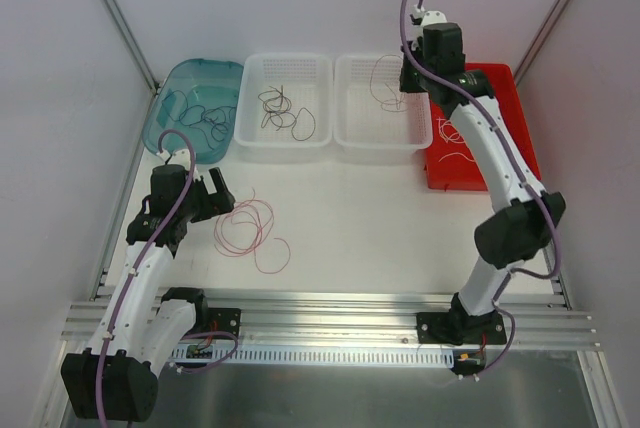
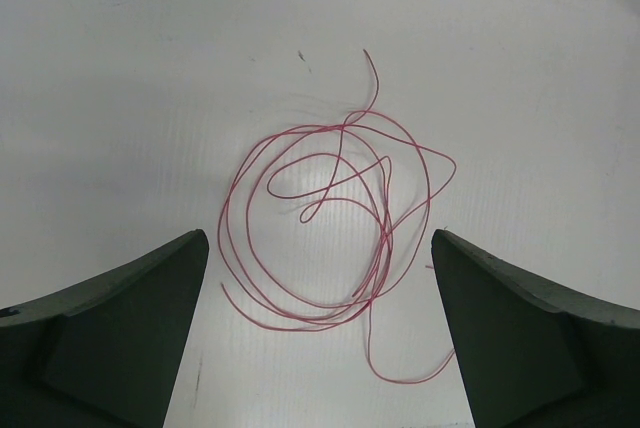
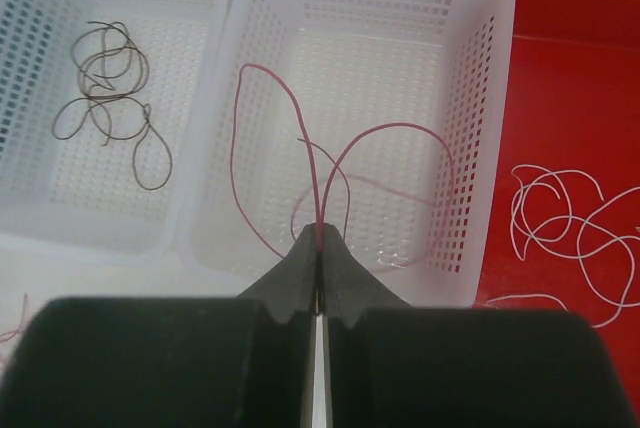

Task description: Untangle the cables

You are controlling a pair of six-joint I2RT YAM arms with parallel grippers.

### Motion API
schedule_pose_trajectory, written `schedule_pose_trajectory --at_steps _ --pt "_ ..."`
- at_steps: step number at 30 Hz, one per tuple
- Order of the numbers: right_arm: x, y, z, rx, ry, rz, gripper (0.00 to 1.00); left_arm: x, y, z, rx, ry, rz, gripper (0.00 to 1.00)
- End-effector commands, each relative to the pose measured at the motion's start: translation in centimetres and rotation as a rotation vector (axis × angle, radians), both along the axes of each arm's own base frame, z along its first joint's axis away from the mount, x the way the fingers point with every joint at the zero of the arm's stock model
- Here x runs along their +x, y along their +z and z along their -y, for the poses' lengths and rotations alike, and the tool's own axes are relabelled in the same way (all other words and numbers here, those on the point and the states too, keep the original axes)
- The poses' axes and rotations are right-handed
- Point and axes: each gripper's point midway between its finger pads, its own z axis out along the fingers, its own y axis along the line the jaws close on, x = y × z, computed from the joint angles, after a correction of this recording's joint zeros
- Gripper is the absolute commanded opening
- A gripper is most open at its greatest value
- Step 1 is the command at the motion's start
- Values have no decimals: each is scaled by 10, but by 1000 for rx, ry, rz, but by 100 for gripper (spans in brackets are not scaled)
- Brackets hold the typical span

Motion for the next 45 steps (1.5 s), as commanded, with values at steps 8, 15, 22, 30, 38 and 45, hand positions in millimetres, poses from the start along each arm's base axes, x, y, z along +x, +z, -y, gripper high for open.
schedule_pose_trajectory --at_steps 8,15,22,30,38,45 --pt "75 -45 -14 48 16 -60 59 2 0 8 -3 -49 20 96" --pt "-1 -35 -28 47 123 -112 79 2 0 11 -15 -64 12 95" --pt "-120 -83 -74 64 278 -260 79 0 -13 23 -66 -105 -48 92" --pt "-197 -133 -145 159 464 -306 78 -3 -26 36 -163 -86 -137 87" --pt "-199 -167 -228 245 642 -324 74 -2 -55 28 -230 127 -260 79" --pt "-205 -190 -241 257 652 -359 73 21 -84 35 -187 169 -309 61"
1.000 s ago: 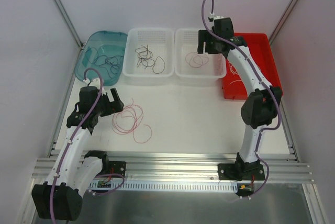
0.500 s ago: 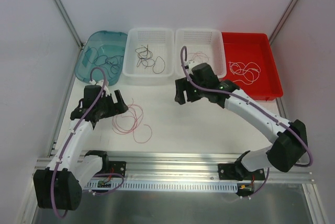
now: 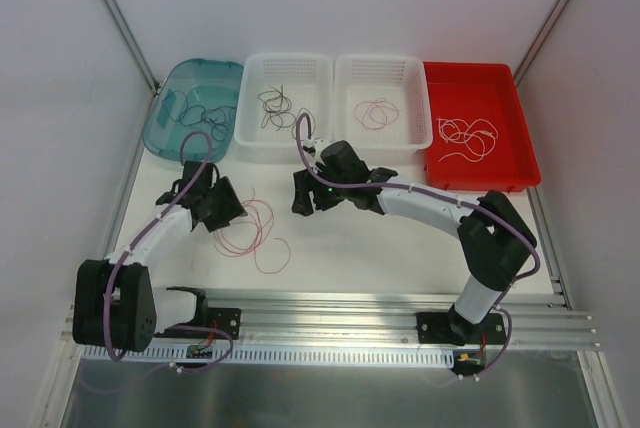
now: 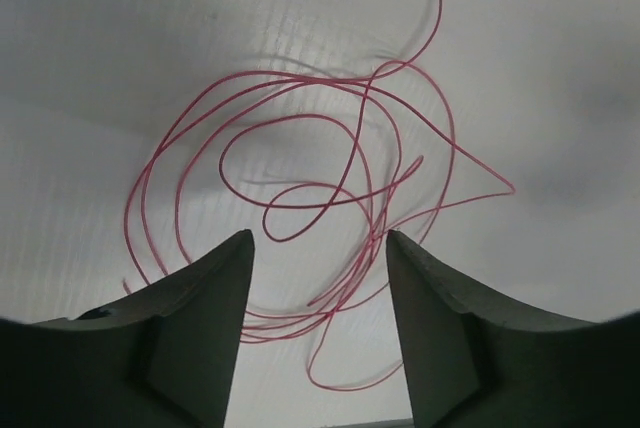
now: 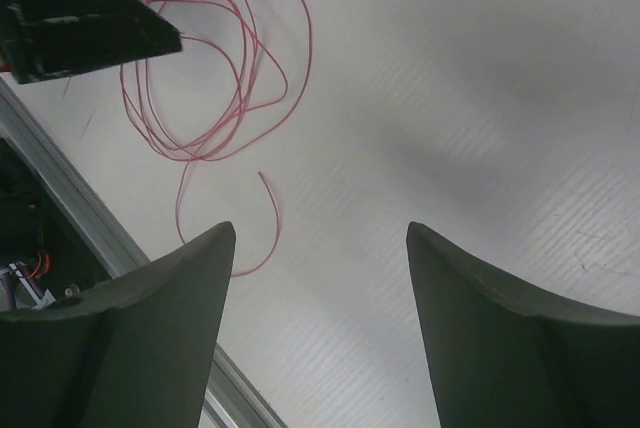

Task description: Untangle the cables

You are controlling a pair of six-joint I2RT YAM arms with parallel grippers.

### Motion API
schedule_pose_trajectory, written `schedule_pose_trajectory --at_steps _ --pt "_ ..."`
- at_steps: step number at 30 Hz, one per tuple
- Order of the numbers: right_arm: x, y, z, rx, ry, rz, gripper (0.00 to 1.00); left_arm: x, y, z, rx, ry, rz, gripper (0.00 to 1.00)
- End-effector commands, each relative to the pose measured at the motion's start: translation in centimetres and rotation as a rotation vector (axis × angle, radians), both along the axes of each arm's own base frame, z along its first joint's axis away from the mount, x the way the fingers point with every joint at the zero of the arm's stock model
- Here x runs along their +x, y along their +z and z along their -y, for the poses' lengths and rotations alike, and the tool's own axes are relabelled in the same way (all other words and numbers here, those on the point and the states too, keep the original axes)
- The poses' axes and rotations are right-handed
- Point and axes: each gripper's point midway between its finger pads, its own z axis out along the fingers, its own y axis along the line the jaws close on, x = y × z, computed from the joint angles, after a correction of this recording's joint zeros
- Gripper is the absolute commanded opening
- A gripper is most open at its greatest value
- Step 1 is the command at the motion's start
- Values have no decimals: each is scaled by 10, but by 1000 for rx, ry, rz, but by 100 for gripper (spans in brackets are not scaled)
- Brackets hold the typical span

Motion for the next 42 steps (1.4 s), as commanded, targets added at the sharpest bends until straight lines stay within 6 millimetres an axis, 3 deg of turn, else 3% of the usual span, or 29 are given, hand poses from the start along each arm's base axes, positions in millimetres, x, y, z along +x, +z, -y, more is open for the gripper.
schedule_pose_trajectory --at_steps 1,3,4,6,7,8,13,16,22,30,40,42 --pt "0 27 -19 110 22 46 73 27 -4 9 35 19 32 53" --pt "-3 24 -14 110 16 46 73 35 -11 22 81 -49 10 45" --pt "-8 19 -6 100 6 43 73 36 -14 27 91 -73 3 32" --pt "-12 17 1 98 -3 50 73 34 -20 44 108 -151 -13 19" --pt "-16 12 9 84 -13 51 73 35 -19 51 110 -177 -2 6" --pt "-18 12 12 82 -15 54 73 34 -20 58 112 -201 0 1" --pt "-21 1 28 54 -52 64 73 13 -14 105 70 -362 52 0" --pt "-20 -3 30 62 -60 74 72 -5 -11 118 50 -413 65 0" --pt "-9 2 12 80 -28 91 71 -31 -10 116 -11 -411 65 0" --pt "-8 -10 -17 136 2 18 60 -37 -13 114 -21 -399 55 0" --pt "-7 -34 -24 122 7 -29 25 -33 -8 109 1 -375 77 0" --pt "-5 -29 -17 110 -2 -8 10 -30 -7 103 28 -350 86 0"
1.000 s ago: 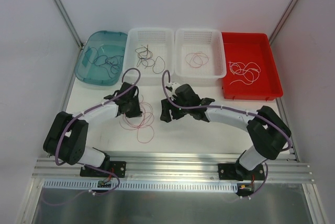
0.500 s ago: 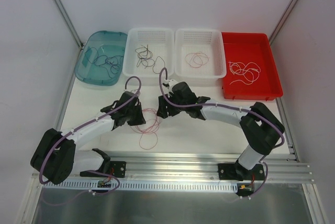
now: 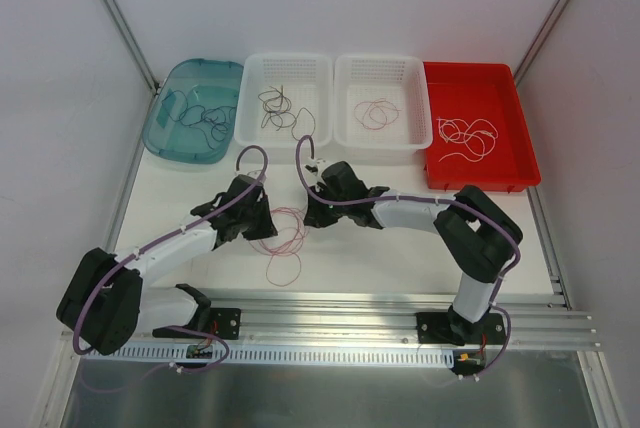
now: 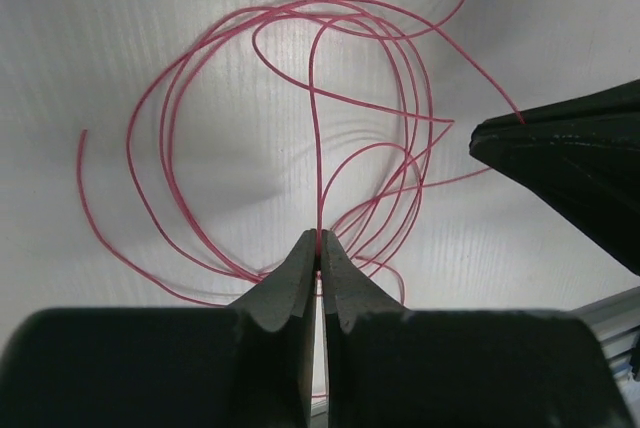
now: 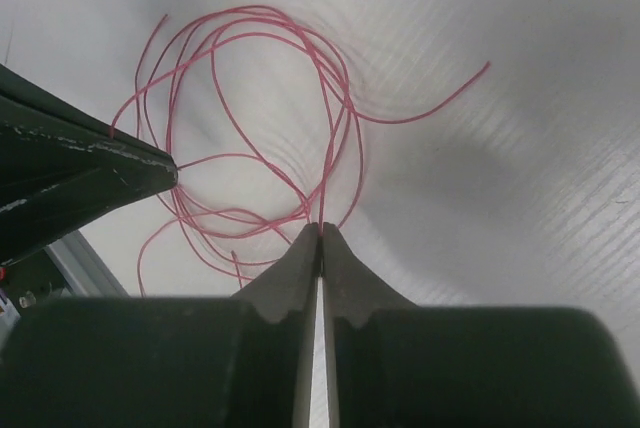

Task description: Untangle the cables

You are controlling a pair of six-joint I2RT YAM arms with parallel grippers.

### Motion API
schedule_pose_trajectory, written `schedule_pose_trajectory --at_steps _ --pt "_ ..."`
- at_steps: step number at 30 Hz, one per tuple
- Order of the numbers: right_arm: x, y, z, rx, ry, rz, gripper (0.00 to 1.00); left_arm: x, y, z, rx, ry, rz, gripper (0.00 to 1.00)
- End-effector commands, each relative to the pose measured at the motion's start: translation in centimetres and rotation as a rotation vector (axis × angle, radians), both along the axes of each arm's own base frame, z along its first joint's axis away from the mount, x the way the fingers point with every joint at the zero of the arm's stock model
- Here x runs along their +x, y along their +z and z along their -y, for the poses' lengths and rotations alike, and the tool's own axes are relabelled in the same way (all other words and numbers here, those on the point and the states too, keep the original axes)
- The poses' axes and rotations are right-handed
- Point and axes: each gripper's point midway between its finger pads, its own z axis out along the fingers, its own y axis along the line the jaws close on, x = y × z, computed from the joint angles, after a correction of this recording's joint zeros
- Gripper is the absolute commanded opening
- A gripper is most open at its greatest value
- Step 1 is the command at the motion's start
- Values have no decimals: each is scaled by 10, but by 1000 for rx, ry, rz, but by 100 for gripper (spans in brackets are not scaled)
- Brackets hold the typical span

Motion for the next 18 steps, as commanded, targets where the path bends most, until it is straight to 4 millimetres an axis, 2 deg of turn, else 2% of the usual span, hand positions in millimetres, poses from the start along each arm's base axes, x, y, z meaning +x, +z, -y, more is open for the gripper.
schedule_pose_trajectory --at_steps 1,2,3,4,5,6,7,8,9,10,11,12,13,14,16,17,18 --pt "12 33 -8 62 -9 76 5 3 7 -10 29 48 24 0" --pt "14 35 0 47 -22 88 1 7 7 -23 88 93 38 0" --pt "14 51 12 33 -23 127 1 11 13 -29 106 117 52 0" --pt "17 52 26 -2 -55 148 1 6 11 -42 155 140 22 0" --pt "19 53 46 -52 -84 143 1 11 13 -59 186 201 18 0" --pt "21 59 61 -82 -98 163 1 16 20 -68 190 234 22 0" --pt "26 84 78 -77 -146 218 1 17 23 -78 201 257 16 0" --pt "33 91 99 -97 -194 229 1 15 24 -91 213 291 -5 0" --pt "29 92 119 -140 -219 208 1 22 33 -109 221 359 12 0" --pt "28 118 135 -108 -250 247 1 23 37 -120 241 385 20 0" --pt "37 131 157 -104 -309 255 1 21 41 -131 265 413 19 0" --pt "31 137 175 -123 -332 242 1 27 51 -147 283 471 49 0" --pt "31 148 188 -124 -352 258 1 28 56 -154 298 487 60 0" --pt "33 171 209 -99 -418 293 1 28 60 -160 309 504 68 0" --pt "26 198 233 -123 -448 329 1 31 71 -177 328 556 85 0" --pt "24 216 251 -119 -489 370 1 33 75 -183 335 575 94 0" --pt "19 232 261 -118 -510 387 1 35 80 -189 343 591 100 0"
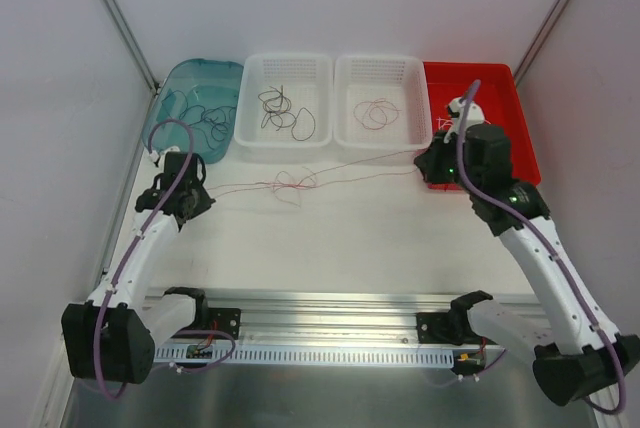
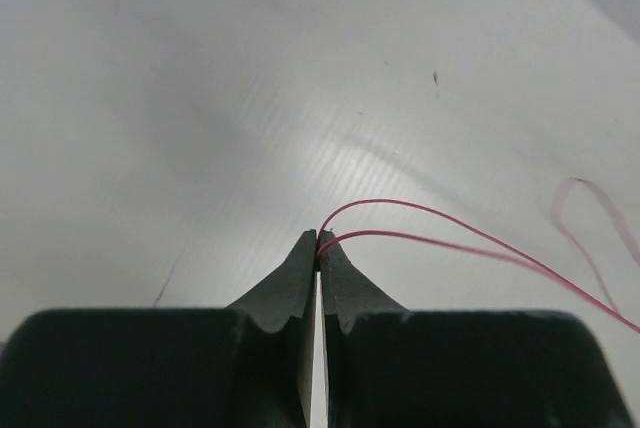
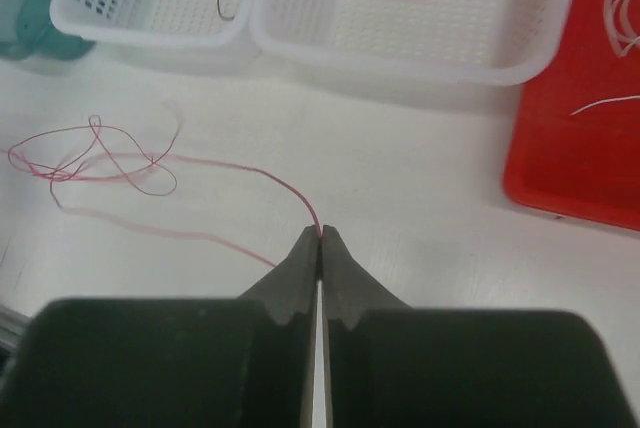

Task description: Untangle the cables

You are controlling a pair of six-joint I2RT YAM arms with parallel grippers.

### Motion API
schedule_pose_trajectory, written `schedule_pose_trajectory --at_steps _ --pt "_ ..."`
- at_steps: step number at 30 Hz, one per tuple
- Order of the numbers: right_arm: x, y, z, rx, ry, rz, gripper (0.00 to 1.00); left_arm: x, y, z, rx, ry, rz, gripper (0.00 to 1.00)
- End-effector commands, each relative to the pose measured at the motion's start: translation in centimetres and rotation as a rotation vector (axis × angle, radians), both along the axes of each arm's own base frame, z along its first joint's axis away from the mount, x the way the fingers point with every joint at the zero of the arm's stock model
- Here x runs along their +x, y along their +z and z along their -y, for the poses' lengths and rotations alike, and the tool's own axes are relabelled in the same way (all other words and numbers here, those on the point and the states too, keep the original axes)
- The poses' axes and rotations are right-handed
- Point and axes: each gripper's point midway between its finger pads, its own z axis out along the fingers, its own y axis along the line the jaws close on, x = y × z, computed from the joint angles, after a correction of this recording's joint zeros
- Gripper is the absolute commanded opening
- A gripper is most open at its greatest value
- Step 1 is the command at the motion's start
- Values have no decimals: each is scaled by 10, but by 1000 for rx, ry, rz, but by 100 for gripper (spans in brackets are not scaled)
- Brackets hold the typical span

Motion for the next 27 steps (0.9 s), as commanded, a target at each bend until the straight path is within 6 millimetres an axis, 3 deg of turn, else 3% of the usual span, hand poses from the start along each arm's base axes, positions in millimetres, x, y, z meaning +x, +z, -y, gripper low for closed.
schedule_pose_trajectory --at_steps 1,4,12,15,16,19,22,25,27 --pt "-29 37 42 -69 -44 19 1 -2 20 -34 97 67 2 0" --pt "-39 76 73 -53 -138 99 1 -2 25 -58 116 141 -5 0" --pt "-60 149 113 -27 -299 271 1 -8 35 -108 128 312 -7 0" --pt "-62 176 117 11 -331 341 1 -1 51 -103 94 295 59 0" --pt "-64 181 101 58 -256 349 1 8 57 -85 13 226 107 0" --pt "-56 171 63 174 -82 281 1 20 74 -52 -102 92 235 0" --pt "-49 127 36 219 41 115 1 18 77 -29 -154 -9 261 0" --pt "-45 78 36 168 17 -8 1 11 75 -20 -135 -78 274 0" --pt "-47 34 37 115 10 -153 1 8 78 1 -197 -175 297 0"
